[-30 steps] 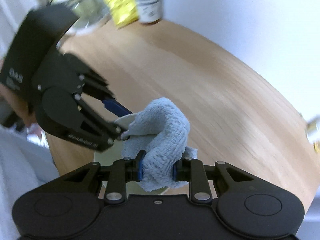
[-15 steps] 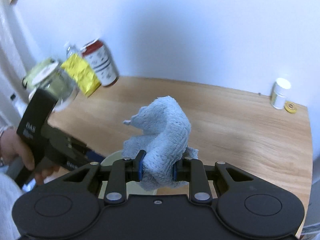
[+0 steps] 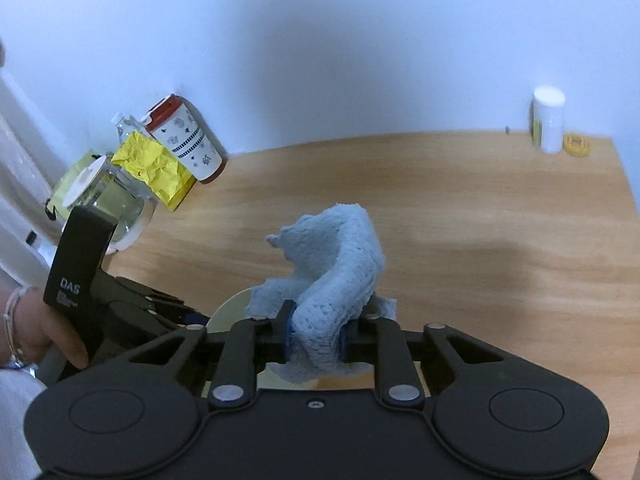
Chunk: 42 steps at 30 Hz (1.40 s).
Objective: Clean bowl
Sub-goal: 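Lift the cloth out of the bowl with the right gripper while the left grips the rim, then tilt the bowl up on its side with the left gripper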
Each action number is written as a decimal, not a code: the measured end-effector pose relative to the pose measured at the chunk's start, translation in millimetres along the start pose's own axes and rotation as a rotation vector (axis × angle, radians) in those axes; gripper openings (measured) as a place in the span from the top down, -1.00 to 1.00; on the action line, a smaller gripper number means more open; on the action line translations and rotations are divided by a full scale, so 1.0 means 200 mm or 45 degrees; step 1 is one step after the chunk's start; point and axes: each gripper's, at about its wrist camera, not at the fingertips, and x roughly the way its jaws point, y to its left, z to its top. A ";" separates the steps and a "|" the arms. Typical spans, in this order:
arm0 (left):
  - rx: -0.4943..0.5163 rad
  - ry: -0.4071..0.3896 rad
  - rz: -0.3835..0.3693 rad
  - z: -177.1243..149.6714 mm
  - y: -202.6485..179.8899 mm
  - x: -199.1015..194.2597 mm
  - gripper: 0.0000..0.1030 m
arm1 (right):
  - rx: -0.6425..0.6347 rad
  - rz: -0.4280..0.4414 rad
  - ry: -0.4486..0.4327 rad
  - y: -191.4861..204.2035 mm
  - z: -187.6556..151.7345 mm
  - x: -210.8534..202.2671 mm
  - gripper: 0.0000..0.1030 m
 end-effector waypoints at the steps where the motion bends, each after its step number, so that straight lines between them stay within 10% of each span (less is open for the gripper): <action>1: -0.001 0.014 -0.019 0.00 0.00 0.01 0.04 | 0.008 0.005 0.002 -0.02 0.00 0.03 0.61; 4: 0.010 0.051 -0.034 -0.01 -0.01 0.03 0.38 | 0.029 0.017 0.010 -0.05 -0.01 0.13 0.64; 13: -0.012 0.083 -0.073 -0.01 -0.01 0.07 0.57 | 0.074 0.049 0.055 0.03 -0.05 0.46 0.66; 22: -0.160 0.053 -0.113 -0.01 0.03 0.07 0.74 | 0.103 0.034 0.052 -0.04 -0.10 0.04 0.66; 42: -0.655 -0.197 -0.258 0.00 0.29 -0.06 0.82 | 0.059 0.034 -0.011 -0.04 -0.08 -0.11 0.66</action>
